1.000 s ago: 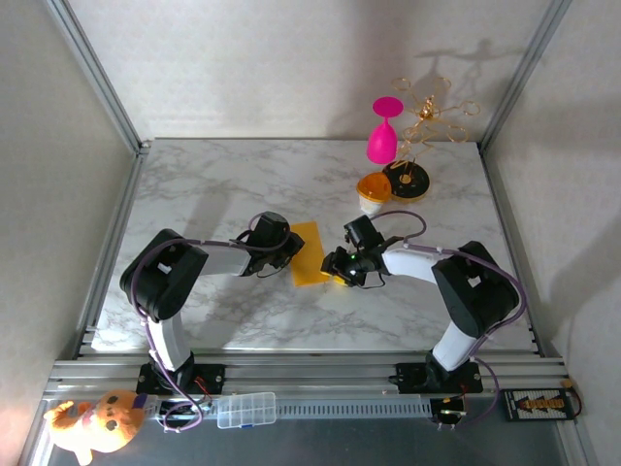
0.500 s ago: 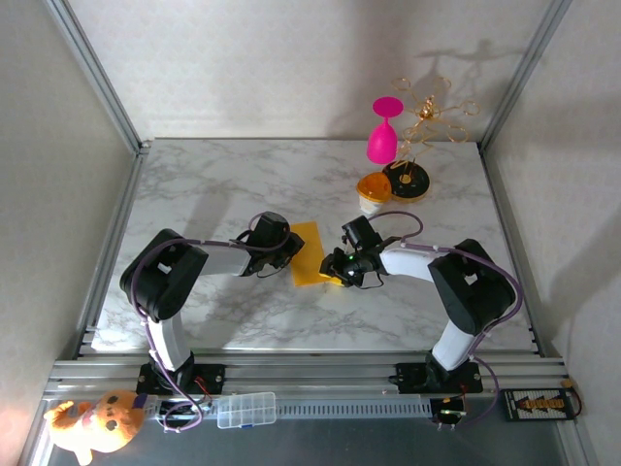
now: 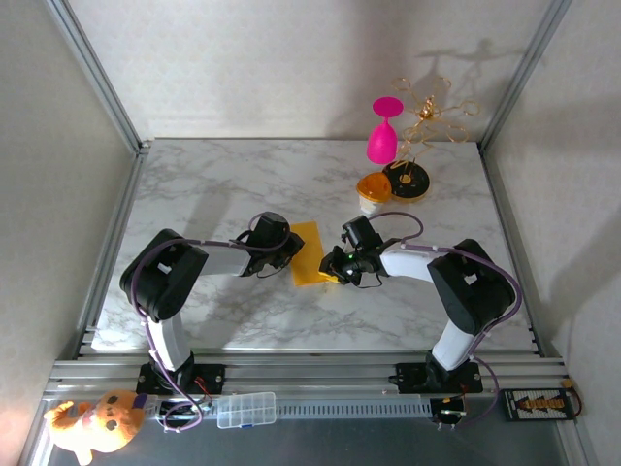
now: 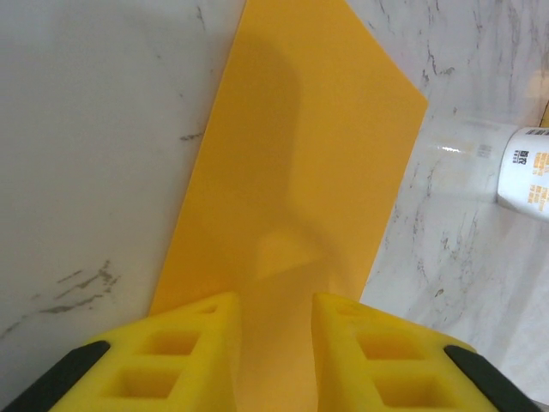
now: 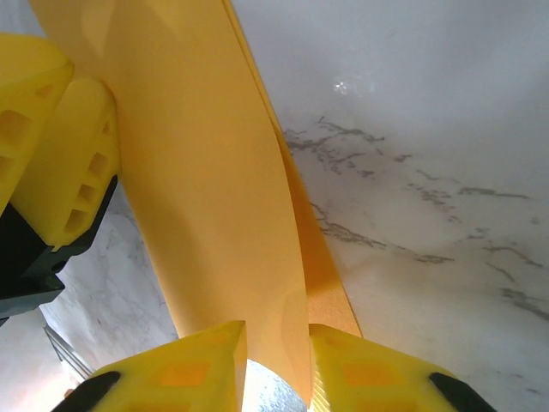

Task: Fold a paper plane with a square sheet of paper (pick it up from the middle)
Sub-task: Fold the triangle a second time at the center of the table.

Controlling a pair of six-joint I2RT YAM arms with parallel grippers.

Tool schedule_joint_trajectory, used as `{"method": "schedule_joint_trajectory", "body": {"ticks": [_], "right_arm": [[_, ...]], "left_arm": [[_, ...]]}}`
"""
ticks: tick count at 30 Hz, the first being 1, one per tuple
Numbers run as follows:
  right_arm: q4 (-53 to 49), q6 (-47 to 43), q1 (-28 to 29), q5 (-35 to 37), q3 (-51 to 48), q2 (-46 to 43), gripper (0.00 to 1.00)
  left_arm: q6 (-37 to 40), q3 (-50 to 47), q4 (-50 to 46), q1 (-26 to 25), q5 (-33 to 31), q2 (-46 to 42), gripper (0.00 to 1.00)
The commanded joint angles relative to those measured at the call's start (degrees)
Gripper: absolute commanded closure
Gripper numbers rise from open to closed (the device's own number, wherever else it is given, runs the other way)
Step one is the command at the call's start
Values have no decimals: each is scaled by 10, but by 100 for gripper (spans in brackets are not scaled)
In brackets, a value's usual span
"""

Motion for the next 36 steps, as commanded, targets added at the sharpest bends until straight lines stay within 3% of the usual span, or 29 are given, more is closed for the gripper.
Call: {"method": "schedule_joint_trajectory", "body": {"ticks": [1, 5, 10, 14, 20, 29, 36], "right_arm": [[2, 11, 1, 13, -5, -1, 78], [-26, -1, 1, 41, 2, -10, 86], [-30, -9, 1, 37, 0, -18, 100], [-36, -11, 0, 40, -9, -31, 100], [-38, -12, 0, 40, -11, -43, 100], [-35, -36, 0, 22, 13, -37, 100], [14, -61, 8, 4, 39, -16, 100]], "left_arm": [[-3, -15, -28, -4, -8, -2, 72], [29, -4, -20, 3, 13, -15, 69], [126, 52, -42, 8, 36, -38, 62], [160, 55, -43, 33, 41, -51, 62], [185, 54, -28, 58, 73, -14, 76], [203, 86, -61, 58, 79, 49, 84], [202, 76, -55, 57, 87, 62, 84]]}}
